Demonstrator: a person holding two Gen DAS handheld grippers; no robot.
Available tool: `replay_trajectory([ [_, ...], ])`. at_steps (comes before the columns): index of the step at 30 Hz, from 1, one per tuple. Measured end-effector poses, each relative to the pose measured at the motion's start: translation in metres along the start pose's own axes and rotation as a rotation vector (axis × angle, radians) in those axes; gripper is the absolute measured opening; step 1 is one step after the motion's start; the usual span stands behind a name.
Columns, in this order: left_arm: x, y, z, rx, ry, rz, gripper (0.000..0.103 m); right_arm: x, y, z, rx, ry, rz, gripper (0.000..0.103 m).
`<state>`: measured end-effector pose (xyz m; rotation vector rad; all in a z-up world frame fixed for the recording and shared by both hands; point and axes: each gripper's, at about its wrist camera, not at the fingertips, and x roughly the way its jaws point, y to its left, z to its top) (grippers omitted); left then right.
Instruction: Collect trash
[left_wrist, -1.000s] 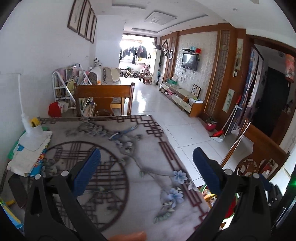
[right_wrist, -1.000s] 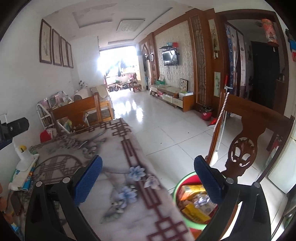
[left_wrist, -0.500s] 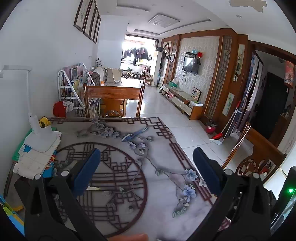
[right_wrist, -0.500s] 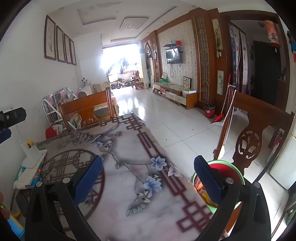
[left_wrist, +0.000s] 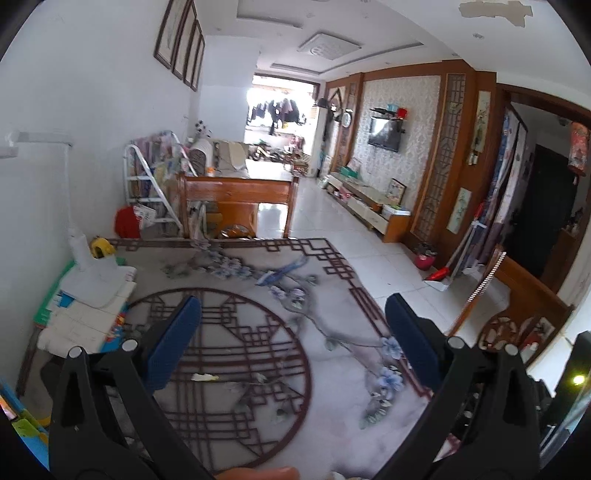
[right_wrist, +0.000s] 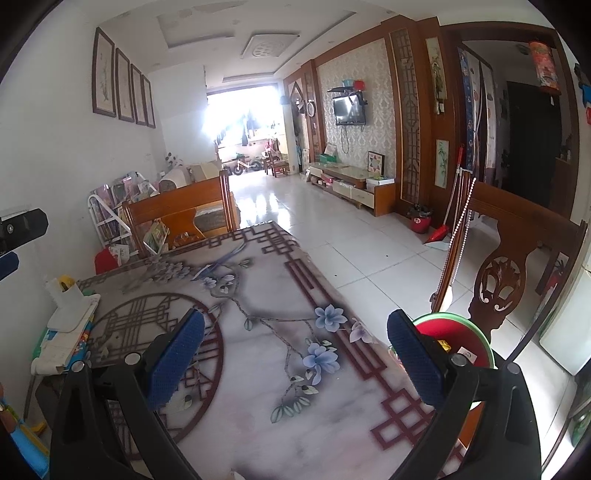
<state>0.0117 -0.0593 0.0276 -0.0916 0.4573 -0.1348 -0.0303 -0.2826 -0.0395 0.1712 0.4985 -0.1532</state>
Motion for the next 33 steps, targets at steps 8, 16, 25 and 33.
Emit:
replay_trajectory([
  [8,-0.007,0.007,0.003,-0.005,-0.001,0.005,0.098,-0.003,0.005,-0.001,-0.005,0.002,0.001,0.096],
  [16,-0.008,0.004,0.004,-0.006,0.008,0.001,0.098,-0.004,0.005,-0.004,-0.008,0.010,0.008,0.096],
  [25,-0.009,-0.002,0.000,0.022,0.015,-0.012,0.098,-0.003,0.005,-0.006,-0.005,0.015,0.009,0.096],
  [33,-0.004,0.000,-0.002,0.003,0.043,0.027,0.098,-0.004,0.004,-0.011,-0.001,0.024,0.008,0.096],
])
